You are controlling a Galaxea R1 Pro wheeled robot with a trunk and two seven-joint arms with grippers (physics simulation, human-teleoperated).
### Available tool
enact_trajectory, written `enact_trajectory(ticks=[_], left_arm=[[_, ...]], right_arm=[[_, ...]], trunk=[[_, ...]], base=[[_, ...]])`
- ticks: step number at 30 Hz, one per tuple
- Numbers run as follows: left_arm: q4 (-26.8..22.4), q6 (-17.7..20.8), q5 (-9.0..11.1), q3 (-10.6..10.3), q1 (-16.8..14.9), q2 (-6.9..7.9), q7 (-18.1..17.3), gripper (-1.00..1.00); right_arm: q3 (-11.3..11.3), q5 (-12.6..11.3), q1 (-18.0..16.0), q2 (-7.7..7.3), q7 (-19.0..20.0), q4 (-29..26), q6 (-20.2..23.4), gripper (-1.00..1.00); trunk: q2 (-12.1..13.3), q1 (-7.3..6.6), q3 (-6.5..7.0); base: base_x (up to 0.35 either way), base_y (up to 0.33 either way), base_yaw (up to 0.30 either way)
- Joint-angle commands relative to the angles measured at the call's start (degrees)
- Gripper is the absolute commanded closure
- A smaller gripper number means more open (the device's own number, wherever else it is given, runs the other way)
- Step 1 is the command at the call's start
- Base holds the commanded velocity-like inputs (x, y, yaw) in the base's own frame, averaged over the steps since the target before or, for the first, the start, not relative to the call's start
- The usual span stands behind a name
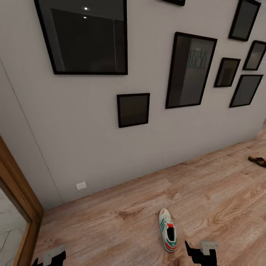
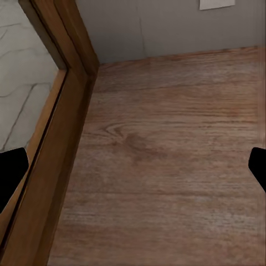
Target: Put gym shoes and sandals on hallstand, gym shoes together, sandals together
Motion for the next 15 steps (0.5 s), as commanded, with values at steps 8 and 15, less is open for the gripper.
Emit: enact_trajectory(ticks=[8, 15], left_arm=[[0.0, -0.25, 0.43, -0.07, 0.0, 0.01, -0.07, -1.0], [0.0, -0.25, 0.43, -0.07, -0.01, 0.01, -0.07, -1.0]], right_arm=[[0.24, -0.62, -0.05, -0.01, 0.44, 0.07, -0.21, -1.0], [0.24, -0.62, -0.05, -0.01, 0.44, 0.07, -0.18, -1.0]], trunk=[[-0.02, -0.01, -0.05], [-0.02, -0.01, -0.05]], base=[[0.0, 0.0, -0.264], [0.0, 0.0, -0.278]])
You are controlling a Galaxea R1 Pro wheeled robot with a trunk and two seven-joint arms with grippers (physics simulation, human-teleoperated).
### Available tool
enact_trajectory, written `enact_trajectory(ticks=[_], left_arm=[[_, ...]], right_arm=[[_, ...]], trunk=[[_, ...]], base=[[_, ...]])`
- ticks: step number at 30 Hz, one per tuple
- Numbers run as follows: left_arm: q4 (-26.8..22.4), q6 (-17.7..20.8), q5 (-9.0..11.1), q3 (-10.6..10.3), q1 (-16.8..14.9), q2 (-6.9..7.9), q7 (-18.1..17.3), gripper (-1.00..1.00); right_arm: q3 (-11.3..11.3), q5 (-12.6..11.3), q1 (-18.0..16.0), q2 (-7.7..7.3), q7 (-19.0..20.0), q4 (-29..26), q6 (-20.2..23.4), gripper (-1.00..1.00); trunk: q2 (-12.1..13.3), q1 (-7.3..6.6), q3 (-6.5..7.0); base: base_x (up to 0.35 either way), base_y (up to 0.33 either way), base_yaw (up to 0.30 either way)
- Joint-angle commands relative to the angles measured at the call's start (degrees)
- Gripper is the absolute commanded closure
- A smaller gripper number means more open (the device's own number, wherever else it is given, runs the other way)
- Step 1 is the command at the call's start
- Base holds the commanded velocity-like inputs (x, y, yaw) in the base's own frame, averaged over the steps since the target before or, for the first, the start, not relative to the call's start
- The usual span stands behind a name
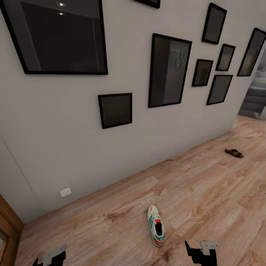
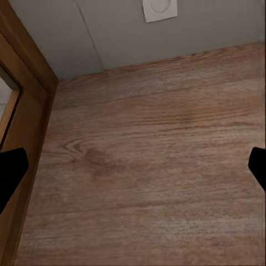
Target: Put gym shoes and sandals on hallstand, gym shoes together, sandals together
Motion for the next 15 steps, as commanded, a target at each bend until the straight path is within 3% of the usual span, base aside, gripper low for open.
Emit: enact_trajectory(ticks=[1, 5, 15], left_arm=[[0.0, -0.24, 0.43, -0.07, -0.01, 0.01, -0.06, -1.0], [-0.01, -0.24, 0.43, -0.07, -0.01, 0.01, -0.06, -1.0], [-0.03, -0.24, 0.43, -0.07, -0.02, 0.01, -0.07, -1.0]], right_arm=[[0.24, -0.62, -0.05, -0.01, 0.44, 0.08, -0.18, -1.0], [0.24, -0.62, -0.05, 0.02, 0.44, 0.06, -0.17, -1.0], [0.32, -0.62, -0.05, 0.31, 0.44, -0.04, -0.16, -1.0]], trunk=[[-0.02, -0.01, -0.05], [-0.02, -0.01, -0.05], [-0.02, -0.01, -0.05]], base=[[0.0, 0.0, -0.279], [0.0, 0.0, -0.184], [0.0, 0.0, -0.022]])
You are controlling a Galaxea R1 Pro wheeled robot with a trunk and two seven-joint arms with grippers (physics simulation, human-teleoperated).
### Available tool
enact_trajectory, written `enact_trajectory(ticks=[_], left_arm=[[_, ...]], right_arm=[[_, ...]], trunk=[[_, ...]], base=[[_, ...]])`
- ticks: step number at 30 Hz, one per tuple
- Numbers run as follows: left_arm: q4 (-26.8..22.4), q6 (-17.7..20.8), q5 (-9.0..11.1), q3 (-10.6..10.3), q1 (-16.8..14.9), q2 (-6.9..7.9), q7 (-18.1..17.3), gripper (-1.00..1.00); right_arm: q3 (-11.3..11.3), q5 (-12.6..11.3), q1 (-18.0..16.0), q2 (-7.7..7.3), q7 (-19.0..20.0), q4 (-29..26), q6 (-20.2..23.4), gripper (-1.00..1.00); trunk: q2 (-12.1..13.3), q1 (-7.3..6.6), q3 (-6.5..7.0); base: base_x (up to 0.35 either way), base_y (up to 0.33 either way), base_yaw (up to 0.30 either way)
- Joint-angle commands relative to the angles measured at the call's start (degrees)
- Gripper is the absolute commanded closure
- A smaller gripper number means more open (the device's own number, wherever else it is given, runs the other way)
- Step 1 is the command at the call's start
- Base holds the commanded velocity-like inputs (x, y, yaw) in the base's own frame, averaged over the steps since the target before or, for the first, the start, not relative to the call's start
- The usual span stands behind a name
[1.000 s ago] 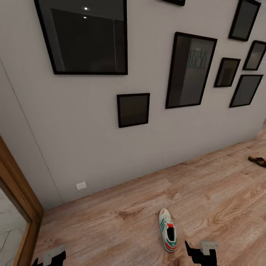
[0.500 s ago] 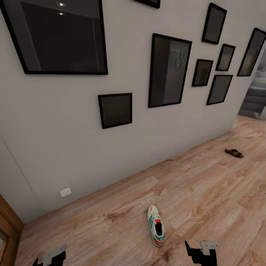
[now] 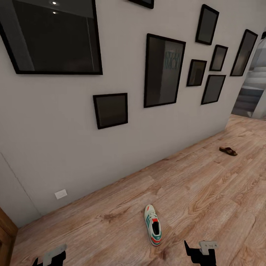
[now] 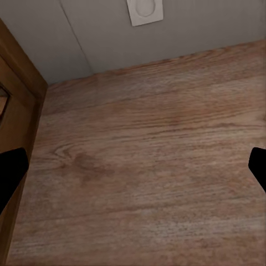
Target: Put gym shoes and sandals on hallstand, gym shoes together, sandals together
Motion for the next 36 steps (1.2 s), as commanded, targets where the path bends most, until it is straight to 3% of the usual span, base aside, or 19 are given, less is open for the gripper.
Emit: enact_trajectory(ticks=[1, 15, 26, 31, 36], left_arm=[[0.03, -0.25, 0.43, -0.07, -0.03, 0.0, -0.07, -1.0], [-0.04, -0.38, 0.16, -0.14, -0.02, -0.04, -0.07, -1.0], [-1.89, -0.36, -3.2, -0.15, -0.21, -0.2, -0.56, -1.0], [-5.39, 0.34, -5.18, -0.1, -1.19, -0.14, -3.49, -1.0], [-8.05, 2.07, -6.38, -0.08, -3.66, 0.08, -9.03, -1.0]], right_arm=[[0.25, -0.62, -0.04, -0.01, 0.43, 0.05, -0.17, -1.0], [0.16, -0.63, -0.04, -0.05, 0.43, 0.02, -0.21, -1.0], [0.31, -0.66, -0.04, 0.6, 0.44, -2.8, 0.09, -1.0], [0.33, -0.59, -0.04, 2.04, 0.42, -8.43, 2.11, -1.0], [0.34, -0.55, -0.08, 4.03, -0.64, -14.37, 8.98, -1.0]], trunk=[[-0.02, -0.01, -0.05], [-0.02, -0.01, -0.05], [-0.02, -0.01, -0.05], [-0.02, -0.01, -0.05], [-0.02, -0.01, -0.05]], base=[[0.0, 0.0, -0.002], [0.0, 0.0, 0.0], [0.0, 0.0, 0.0], [0.0, 0.0, 0.0], [0.0, 0.0, 0.0]])
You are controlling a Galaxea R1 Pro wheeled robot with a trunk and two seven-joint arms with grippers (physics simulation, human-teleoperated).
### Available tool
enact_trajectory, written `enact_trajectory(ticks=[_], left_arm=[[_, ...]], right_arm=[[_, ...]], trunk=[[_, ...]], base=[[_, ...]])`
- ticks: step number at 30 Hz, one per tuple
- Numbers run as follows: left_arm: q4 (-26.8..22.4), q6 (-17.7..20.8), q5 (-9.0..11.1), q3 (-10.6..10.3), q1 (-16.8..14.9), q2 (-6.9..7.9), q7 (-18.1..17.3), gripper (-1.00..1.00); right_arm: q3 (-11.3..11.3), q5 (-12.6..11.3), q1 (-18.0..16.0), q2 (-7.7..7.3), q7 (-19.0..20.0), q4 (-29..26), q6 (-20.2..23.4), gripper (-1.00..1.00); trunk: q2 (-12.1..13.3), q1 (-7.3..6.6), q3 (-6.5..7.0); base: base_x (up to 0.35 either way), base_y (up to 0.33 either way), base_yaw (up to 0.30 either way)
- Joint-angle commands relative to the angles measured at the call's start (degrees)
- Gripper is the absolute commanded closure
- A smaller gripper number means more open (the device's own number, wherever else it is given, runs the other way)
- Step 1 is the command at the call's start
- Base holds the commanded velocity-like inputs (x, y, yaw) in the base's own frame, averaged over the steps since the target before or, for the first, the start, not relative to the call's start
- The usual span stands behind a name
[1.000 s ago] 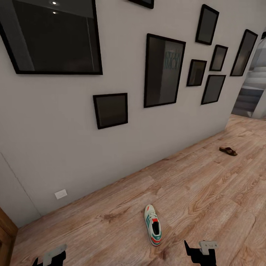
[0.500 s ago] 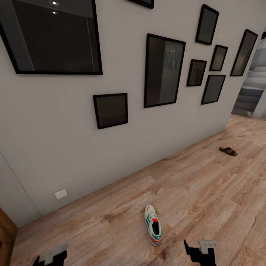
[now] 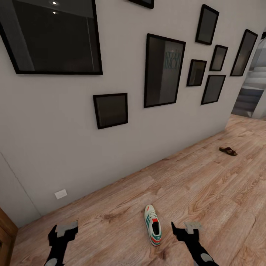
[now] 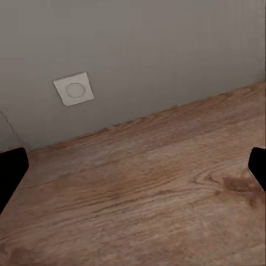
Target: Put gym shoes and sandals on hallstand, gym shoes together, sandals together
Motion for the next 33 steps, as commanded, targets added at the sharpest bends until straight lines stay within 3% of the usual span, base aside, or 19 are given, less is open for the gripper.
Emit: enact_trajectory(ticks=[1, 7, 13, 18, 23, 24, 27, 30, 31, 33], left_arm=[[-0.28, 0.44, 0.17, -0.07, -0.65, 0.05, -1.19, -1.0], [-1.22, 5.72, -0.32, -0.01, -4.38, 0.23, -7.64, -1.0], [-1.59, 10.34, -0.36, 0.02, -7.55, 0.16, -11.46, -1.0], [-1.71, 12.53, -0.53, -0.04, -10.6, -0.28, -12.8, -1.0], [-1.79, 12.96, -0.66, -0.09, -11.55, -0.39, -14.4, -1.0], [-1.85, 13.19, -0.64, -0.07, -12.07, -0.35, -16.3, -1.0], [-2.05, 13.47, -0.6, -0.01, -13.23, -0.44, -17.24, -1.0], [-2.16, 14.94, -0.62, 0.07, -15.54, -0.57, -18.01, -1.0], [-2.15, 16.35, -0.71, 0.0, -16.66, -1.12, -18.45, -1.0], [-2.27, 16.65, -0.9, -0.8, -16.92, -1.44, -18.56, -1.0]], right_arm=[[0.25, -0.61, -0.06, 0.4, -0.21, -1.06, 1.72, -1.0], [0.25, -0.6, -0.58, 2.94, -3.8, -6.55, 11.91, -1.0], [0.25, -0.62, -1.89, 4.9, -6.0, -10.41, 17.78, -1.0], [0.25, -0.69, -4.25, 5.92, -6.67, -11.79, 19.88, -1.0], [0.25, -0.78, -5.58, 6.6, -6.86, -11.75, 20.38, -1.0], [0.25, -0.82, -5.85, 7.05, -7.59, -11.67, 20.46, -1.0], [0.25, -0.84, -6.16, 7.57, -8.94, -11.68, 20.49, -1.0], [0.25, -0.78, -6.78, 8.81, -11.49, -11.67, 20.47, -1.0], [0.32, -0.71, -7.02, 9.9, -12.89, -11.64, 20.37, -1.0], [0.34, -0.66, -7.08, 10.16, -13.15, -11.58, 20.3, -1.0]], trunk=[[-0.02, -0.01, -0.06], [-0.02, -0.01, -0.06], [-0.02, -0.01, -0.06], [-0.02, -0.01, -0.06], [-0.02, -0.01, -0.06], [-0.02, -0.01, -0.06], [-0.02, -0.01, -0.06], [-0.02, -0.01, -0.06], [-0.02, -0.01, -0.06], [-0.02, -0.01, -0.06]], base=[[0.0, 0.0, 0.0], [0.0, 0.0, 0.0], [0.0, 0.0, 0.0], [0.0, 0.0, 0.0], [0.0, 0.0, 0.0], [0.0, 0.0, 0.0], [0.0, 0.0, 0.0], [0.0, 0.0, 0.0], [0.0, 0.0, 0.0], [0.0, 0.0, 0.0]])
